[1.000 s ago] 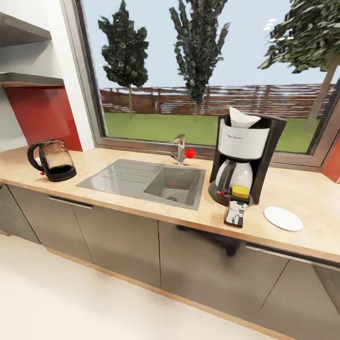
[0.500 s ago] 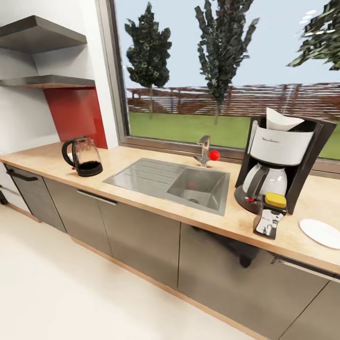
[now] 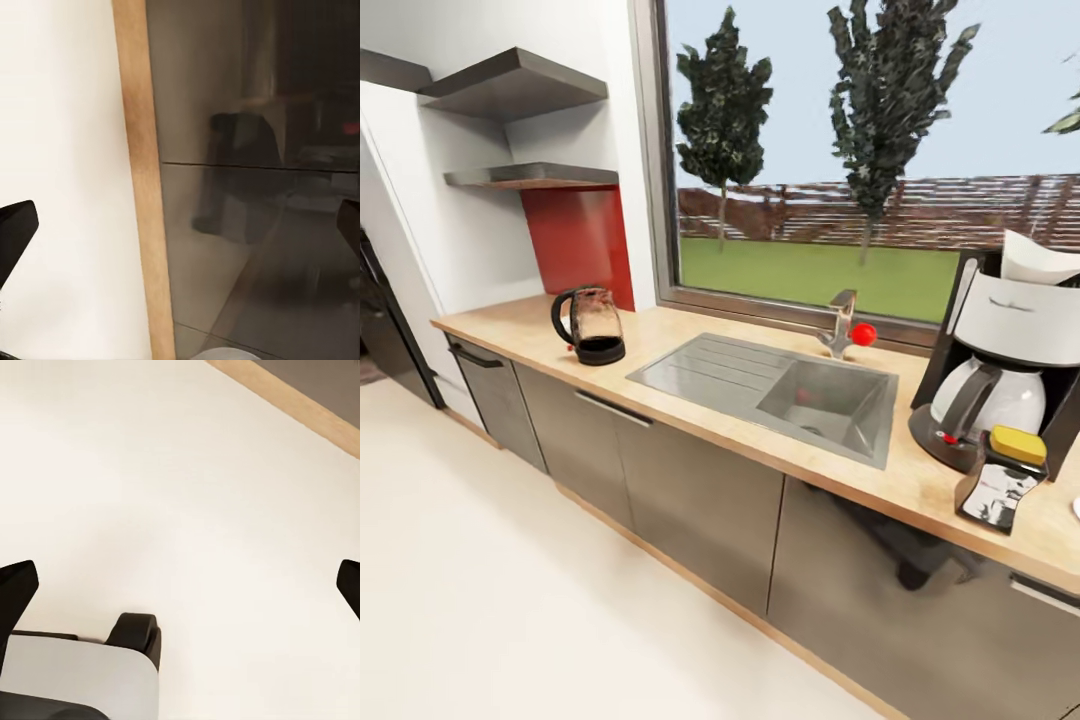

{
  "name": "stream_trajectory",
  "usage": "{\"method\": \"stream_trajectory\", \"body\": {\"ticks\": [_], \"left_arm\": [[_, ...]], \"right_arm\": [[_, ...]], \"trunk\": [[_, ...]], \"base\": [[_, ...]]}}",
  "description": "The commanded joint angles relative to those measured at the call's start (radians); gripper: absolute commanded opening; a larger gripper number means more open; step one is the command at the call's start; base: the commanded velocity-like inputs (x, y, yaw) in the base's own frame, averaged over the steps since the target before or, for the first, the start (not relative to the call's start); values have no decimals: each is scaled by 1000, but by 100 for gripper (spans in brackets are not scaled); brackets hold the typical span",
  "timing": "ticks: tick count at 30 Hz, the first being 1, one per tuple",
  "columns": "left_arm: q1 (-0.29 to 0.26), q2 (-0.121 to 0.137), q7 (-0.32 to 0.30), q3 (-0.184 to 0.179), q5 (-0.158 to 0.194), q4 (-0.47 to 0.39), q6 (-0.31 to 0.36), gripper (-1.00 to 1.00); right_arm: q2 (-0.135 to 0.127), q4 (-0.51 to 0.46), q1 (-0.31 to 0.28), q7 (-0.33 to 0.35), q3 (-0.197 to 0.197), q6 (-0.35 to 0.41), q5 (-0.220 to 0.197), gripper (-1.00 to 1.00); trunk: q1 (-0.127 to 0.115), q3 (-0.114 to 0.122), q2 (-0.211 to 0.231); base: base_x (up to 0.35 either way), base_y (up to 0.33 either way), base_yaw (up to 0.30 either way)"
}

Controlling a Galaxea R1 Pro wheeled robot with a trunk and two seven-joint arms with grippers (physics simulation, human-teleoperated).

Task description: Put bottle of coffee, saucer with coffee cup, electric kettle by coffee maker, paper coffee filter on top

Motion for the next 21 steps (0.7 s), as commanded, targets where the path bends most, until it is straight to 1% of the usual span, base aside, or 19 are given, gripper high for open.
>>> {"method": "stream_trajectory", "body": {"ticks": [1, 21], "left_arm": [[0, 0, -3, -8, 10, -2, 8, 100], [0, 0, -3, -8, 10, -2, 8, 100]], "right_arm": [[0, 1, -1, 4, 2, -3, -3, 100], [0, 1, -1, 3, 2, -3, -3, 100]], "trunk": [[0, -1, 0], [0, -1, 0]], "base": [[0, 0, 272], [3, 0, 271]]}}
